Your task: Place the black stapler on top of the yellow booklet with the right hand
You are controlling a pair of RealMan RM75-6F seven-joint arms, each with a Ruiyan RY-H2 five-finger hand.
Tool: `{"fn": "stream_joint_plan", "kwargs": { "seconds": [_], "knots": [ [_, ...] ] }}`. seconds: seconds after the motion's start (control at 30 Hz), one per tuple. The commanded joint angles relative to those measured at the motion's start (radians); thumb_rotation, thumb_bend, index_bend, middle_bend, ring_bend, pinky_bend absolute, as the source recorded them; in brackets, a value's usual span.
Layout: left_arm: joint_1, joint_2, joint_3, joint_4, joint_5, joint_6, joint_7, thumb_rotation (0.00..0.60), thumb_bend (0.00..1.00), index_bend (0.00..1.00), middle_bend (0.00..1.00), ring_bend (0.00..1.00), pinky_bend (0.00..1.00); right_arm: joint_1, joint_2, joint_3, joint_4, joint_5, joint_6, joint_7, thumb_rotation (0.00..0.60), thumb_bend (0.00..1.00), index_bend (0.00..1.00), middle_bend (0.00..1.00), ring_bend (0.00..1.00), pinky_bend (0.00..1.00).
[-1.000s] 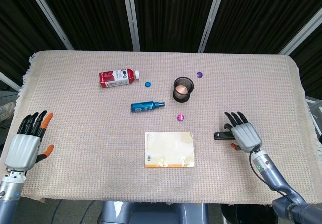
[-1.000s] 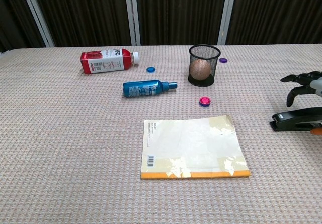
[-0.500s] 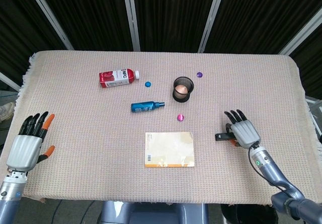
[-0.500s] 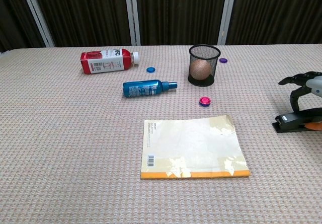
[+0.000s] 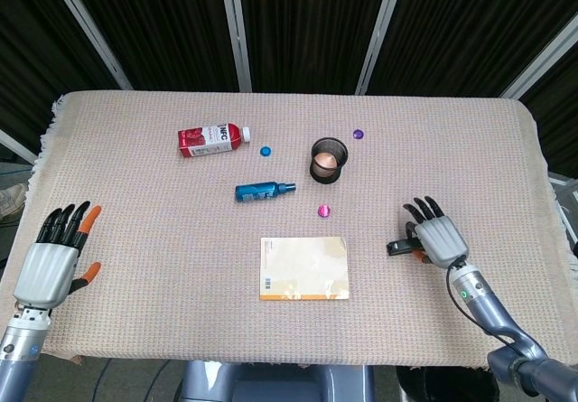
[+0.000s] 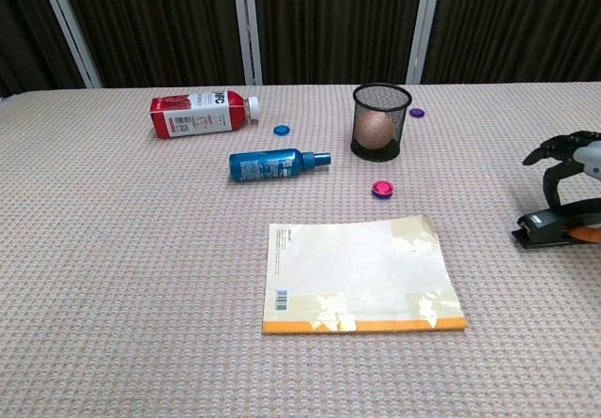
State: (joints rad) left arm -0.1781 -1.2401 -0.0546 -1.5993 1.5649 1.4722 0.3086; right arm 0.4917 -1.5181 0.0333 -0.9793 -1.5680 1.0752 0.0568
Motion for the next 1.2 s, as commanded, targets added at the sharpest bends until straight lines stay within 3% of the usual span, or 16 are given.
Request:
{"fn": "stream_joint_plan", "kwargs": {
  "seconds": [0.03, 0.33, 0.63, 1.2],
  "knots": [
    [-0.003, 0.005, 0.002, 0.001, 0.009, 0.001, -0.013, 0.600, 0.25, 0.00, 0.00, 0.00, 0.08, -0.021, 0.034, 0.002, -0.099, 0.010, 0.036, -0.099, 0.600, 0.36, 0.61, 0.12, 0.00, 0.00],
    [-0.042, 0.013, -0.011, 0.018, 0.000, -0.051, -0.050, 0.600, 0.25, 0.00, 0.00, 0.00, 0.08, -0.079, 0.066, 0.007, -0.348, 0.070, 0.093, -0.350, 0.600, 0.36, 0.61, 0.12, 0.00, 0.00],
    [-0.084, 0.017, -0.032, 0.039, -0.027, -0.106, -0.086, 0.600, 0.25, 0.00, 0.00, 0.00, 0.08, -0.111, 0.004, 0.024, -0.525, 0.127, 0.158, -0.618, 0.600, 0.36, 0.61, 0.12, 0.00, 0.00],
    [-0.113, 0.014, -0.054, 0.083, -0.088, -0.146, -0.142, 0.600, 0.26, 0.00, 0.00, 0.00, 0.08, -0.058, -0.216, 0.036, -0.547, 0.151, 0.123, -0.807, 0.600, 0.36, 0.61, 0.12, 0.00, 0.00]
  ]
}}
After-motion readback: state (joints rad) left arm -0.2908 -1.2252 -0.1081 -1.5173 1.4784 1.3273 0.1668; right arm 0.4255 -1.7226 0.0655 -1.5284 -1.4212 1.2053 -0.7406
